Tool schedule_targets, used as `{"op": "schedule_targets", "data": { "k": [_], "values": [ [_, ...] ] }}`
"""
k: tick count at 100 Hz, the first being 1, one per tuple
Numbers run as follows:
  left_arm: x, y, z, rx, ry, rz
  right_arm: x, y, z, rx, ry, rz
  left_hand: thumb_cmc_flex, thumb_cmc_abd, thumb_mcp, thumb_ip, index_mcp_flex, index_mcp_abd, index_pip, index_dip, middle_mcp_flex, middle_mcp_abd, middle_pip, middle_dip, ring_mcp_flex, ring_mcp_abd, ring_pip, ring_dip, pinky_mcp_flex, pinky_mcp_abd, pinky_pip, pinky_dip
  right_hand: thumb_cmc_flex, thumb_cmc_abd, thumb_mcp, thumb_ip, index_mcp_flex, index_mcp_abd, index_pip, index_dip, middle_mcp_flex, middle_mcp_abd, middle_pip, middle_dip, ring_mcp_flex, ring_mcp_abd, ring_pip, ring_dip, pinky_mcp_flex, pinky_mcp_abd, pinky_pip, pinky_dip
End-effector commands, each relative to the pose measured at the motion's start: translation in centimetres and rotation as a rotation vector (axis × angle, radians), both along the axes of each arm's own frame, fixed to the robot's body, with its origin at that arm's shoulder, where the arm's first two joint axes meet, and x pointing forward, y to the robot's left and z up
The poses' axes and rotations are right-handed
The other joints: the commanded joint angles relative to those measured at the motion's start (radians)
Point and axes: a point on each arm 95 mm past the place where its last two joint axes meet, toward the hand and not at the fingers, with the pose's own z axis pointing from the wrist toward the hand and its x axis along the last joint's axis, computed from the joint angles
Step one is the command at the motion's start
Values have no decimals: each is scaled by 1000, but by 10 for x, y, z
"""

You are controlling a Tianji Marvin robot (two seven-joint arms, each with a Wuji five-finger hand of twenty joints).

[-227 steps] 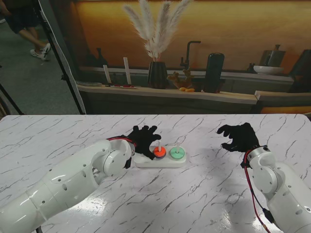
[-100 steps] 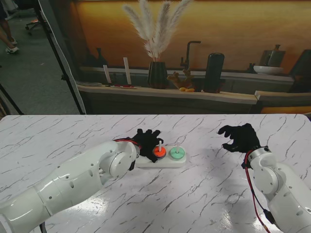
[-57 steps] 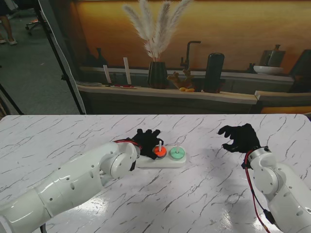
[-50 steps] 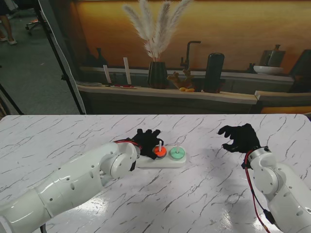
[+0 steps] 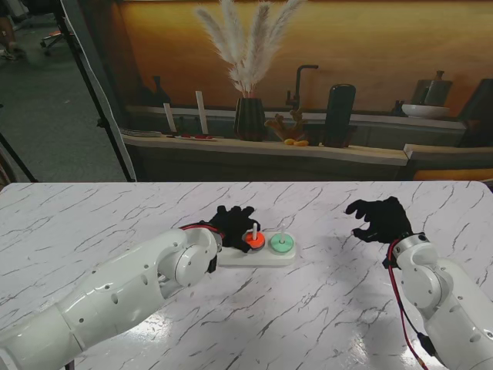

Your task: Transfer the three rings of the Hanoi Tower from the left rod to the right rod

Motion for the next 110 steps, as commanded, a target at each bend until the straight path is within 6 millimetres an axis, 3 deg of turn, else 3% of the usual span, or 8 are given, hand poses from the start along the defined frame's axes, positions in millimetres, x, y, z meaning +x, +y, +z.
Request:
{"op": "schedule_targets", "data": {
  "k": [1, 110],
  "values": [
    [-4, -9, -2, -11, 15, -25, -3, 3, -4, 5, 10, 2, 59, 81, 9, -27, 26, -38, 20, 25, -2, -10, 1, 18, 14, 4, 6, 11, -6, 13, 31, -11, 3, 12, 7, 47, -1, -3, 11, 9, 7, -16, 12, 6, 9, -12, 18, 9, -9, 307, 16, 15],
    [-9, 6, 42, -119, -87, 17, -1, 8, -7, 11, 14, 13, 78, 73, 8, -29, 34, -45, 57, 72, 25, -8, 3, 20, 24, 7, 6, 15, -9, 13, 27, -16, 3, 12, 6, 48, -1, -4, 10, 9, 7, -15, 11, 6, 8, -12, 16, 8, -9, 309, 16, 15]
  ]
}}
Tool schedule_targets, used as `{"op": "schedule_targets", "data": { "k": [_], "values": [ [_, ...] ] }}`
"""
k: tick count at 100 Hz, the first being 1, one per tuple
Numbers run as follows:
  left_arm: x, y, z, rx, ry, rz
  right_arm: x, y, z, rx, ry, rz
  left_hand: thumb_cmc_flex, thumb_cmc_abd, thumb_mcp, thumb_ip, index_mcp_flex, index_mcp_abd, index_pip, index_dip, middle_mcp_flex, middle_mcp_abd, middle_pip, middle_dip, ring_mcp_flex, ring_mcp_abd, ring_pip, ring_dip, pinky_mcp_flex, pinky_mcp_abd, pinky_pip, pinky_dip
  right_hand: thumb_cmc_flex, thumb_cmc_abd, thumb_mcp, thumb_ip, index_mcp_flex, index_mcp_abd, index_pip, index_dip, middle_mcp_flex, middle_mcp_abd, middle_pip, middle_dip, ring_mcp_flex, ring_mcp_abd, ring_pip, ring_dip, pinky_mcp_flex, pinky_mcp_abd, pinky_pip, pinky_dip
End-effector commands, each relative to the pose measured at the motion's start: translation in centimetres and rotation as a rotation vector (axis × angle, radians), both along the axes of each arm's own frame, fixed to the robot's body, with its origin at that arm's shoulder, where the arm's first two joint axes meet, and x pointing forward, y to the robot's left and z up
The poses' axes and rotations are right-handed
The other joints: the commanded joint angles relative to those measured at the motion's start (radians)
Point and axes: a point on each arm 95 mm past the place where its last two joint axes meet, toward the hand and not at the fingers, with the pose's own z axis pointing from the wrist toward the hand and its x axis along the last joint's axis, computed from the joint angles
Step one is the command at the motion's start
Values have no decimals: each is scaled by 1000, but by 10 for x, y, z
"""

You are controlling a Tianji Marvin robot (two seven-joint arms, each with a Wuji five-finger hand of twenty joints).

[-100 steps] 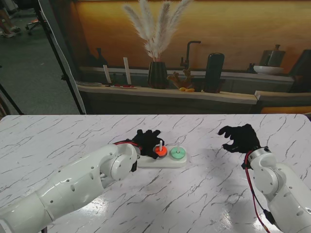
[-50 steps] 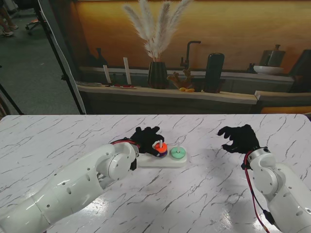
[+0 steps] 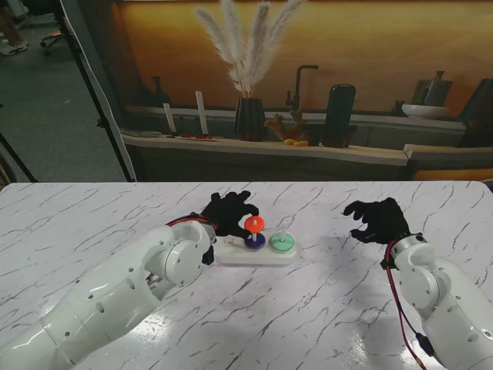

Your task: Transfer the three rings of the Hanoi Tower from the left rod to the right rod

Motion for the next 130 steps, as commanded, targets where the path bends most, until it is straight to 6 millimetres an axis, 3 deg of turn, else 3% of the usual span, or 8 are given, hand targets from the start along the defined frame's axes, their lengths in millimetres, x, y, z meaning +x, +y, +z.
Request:
{"op": "schedule_targets", "data": {
  "k": [1, 67, 95, 130],
  "values": [
    [-2, -3, 5, -10, -10, -29, -2, 4, -4, 9, 5, 5, 77, 71, 23, -28, 27, -37, 38, 33, 12, -8, 1, 14, 12, 7, 3, 14, -9, 13, 26, -14, 4, 4, 6, 48, -1, -4, 10, 9, 6, -16, 11, 6, 8, -12, 16, 8, -9, 309, 16, 15],
    [-6, 17, 27, 5, -65, -16, -1, 7, -5, 17, 3, 7, 75, 70, 23, -28, 32, -39, 33, 39, 17, -7, 1, 13, 15, 8, 2, 12, -8, 16, 21, -17, 5, 3, 8, 47, -1, -4, 11, 9, 7, -16, 12, 6, 10, -13, 17, 8, -9, 308, 15, 15],
    [-13, 34, 24, 29, -45, 14, 0, 9, -6, 20, 6, 10, 68, 72, 21, -29, 32, -36, 28, 37, 15, -8, 0, 12, 9, 7, -2, 9, -11, 15, 14, -21, 6, 3, 7, 47, -1, -4, 11, 9, 6, -16, 11, 6, 9, -13, 17, 8, -9, 307, 16, 15],
    [-16, 40, 15, 41, -26, 32, 0, 11, -6, 22, 7, 13, 71, 70, 23, -28, 33, -35, 25, 35, 14, -8, 0, 11, 9, 7, -3, 7, -10, 14, 9, -23, 5, 2, 8, 47, 0, -4, 12, 9, 7, -15, 13, 6, 9, -13, 17, 8, -9, 308, 16, 15]
  ]
}}
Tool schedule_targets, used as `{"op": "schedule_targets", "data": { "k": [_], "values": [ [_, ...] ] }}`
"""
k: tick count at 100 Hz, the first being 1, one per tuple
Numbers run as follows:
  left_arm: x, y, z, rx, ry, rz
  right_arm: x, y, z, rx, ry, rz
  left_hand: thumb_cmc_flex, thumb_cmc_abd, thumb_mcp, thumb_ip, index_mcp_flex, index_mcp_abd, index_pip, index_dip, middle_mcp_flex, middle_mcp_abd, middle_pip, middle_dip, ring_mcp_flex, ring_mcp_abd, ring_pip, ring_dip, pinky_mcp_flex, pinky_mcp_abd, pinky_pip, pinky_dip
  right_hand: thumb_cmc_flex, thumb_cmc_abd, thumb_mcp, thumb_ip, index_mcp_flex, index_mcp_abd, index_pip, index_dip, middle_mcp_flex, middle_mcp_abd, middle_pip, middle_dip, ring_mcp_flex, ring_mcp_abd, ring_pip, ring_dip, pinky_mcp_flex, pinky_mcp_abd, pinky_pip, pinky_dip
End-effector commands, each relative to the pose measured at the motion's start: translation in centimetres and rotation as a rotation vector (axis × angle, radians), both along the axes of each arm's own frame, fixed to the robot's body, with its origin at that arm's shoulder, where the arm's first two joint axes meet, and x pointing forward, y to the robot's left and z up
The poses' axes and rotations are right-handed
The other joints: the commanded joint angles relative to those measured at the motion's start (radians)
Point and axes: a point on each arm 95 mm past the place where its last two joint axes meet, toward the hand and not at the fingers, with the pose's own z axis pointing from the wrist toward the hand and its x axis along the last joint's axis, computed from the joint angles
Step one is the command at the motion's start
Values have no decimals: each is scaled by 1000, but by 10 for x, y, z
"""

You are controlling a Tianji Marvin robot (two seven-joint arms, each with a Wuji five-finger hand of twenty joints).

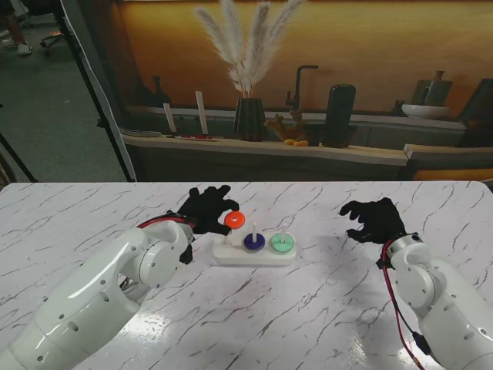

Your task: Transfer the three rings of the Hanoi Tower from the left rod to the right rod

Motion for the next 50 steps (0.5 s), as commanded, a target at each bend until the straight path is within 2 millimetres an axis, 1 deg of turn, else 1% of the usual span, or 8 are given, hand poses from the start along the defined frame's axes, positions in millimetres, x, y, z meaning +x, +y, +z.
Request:
{"op": "schedule_targets", "data": {
  "k": [1, 50],
  "values": [
    [-2, 1, -6, 8, 19, -11, -2, 4, -4, 7, 7, 3, 71, 69, 23, -28, 33, -36, 25, 24, 14, -8, 0, 11, 8, 7, -3, 7, -10, 14, 9, -16, 6, 3, 8, 47, -1, -3, 12, 9, 7, -15, 13, 6, 9, -13, 17, 8, -9, 308, 16, 15],
    [-4, 15, -6, 14, 13, 28, -2, 5, -5, 7, 14, 7, 69, 72, 22, -28, 32, -33, 23, 20, 13, -7, 0, 11, 8, 9, -2, 7, -9, 15, 7, -16, 6, 4, 7, 47, -1, -4, 11, 9, 7, -15, 12, 6, 9, -12, 17, 8, -8, 308, 16, 15]
  ]
}}
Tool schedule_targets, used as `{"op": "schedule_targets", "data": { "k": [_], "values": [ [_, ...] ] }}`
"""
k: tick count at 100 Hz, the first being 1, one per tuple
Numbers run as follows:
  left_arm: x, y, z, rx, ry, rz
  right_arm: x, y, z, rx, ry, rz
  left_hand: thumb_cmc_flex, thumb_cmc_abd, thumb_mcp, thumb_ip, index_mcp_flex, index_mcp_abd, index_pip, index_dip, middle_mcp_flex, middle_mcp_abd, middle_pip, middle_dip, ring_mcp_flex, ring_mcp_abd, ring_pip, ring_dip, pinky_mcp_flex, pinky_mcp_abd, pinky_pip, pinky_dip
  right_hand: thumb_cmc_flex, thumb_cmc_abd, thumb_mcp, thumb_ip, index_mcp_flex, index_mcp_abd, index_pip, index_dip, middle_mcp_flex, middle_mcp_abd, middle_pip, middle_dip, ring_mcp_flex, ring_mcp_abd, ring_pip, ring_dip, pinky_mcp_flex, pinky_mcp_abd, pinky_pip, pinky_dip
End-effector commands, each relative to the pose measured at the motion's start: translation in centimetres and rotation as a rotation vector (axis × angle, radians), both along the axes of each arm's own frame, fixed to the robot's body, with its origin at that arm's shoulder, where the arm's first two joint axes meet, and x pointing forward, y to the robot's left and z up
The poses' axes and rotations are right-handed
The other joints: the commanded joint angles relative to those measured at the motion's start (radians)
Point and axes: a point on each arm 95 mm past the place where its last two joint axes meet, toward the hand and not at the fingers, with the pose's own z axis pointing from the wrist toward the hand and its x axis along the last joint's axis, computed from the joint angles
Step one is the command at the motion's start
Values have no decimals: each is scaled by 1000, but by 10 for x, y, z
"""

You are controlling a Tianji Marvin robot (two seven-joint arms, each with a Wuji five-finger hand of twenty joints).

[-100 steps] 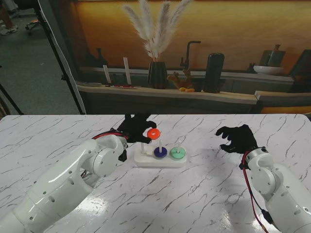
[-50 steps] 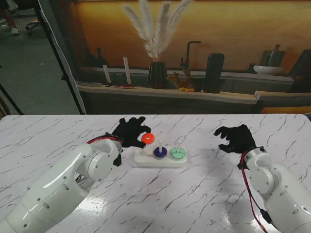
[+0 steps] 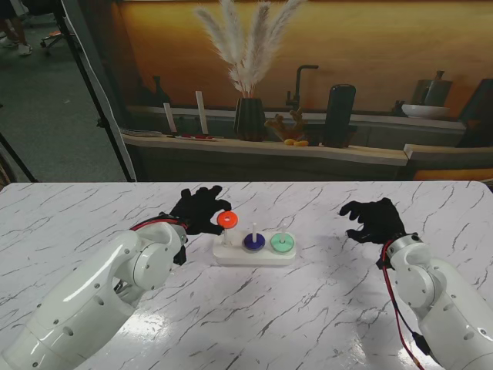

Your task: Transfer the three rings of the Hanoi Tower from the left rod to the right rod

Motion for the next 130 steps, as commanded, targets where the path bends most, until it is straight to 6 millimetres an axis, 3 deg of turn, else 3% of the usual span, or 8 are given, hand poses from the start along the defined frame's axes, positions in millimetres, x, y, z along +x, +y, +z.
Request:
{"op": "schedule_targets", "data": {
  "k": [1, 91, 130],
  "values": [
    [-3, 1, -4, 8, 16, -10, -2, 5, -4, 7, 10, 6, 68, 61, 22, -28, 32, -32, 34, 20, 13, -8, 0, 11, 7, 8, -2, 7, -9, 15, 7, -12, 4, 3, 6, 47, 1, -3, 12, 9, 7, -17, 12, 6, 9, -12, 17, 8, -8, 308, 16, 15],
    [-4, 1, -10, 8, 36, -3, -2, 4, -4, 3, 11, 7, 69, 59, 22, -26, 33, -31, 32, 12, 13, -7, 0, 11, 8, 9, -2, 7, -7, 14, 6, -9, 5, 2, 8, 47, 0, -4, 12, 9, 8, -17, 13, 6, 9, -13, 17, 8, -8, 308, 16, 15],
    [-1, 4, -36, 24, 93, 31, -4, 2, -5, 4, 15, 2, 64, 44, 18, -24, 10, -16, 17, -18, 13, -9, 2, 14, 8, 3, 0, 9, -6, 13, 13, -5, 4, 4, 7, 47, 1, -3, 12, 9, 7, -16, 13, 6, 9, -12, 18, 9, -9, 308, 16, 15]
  ]
}}
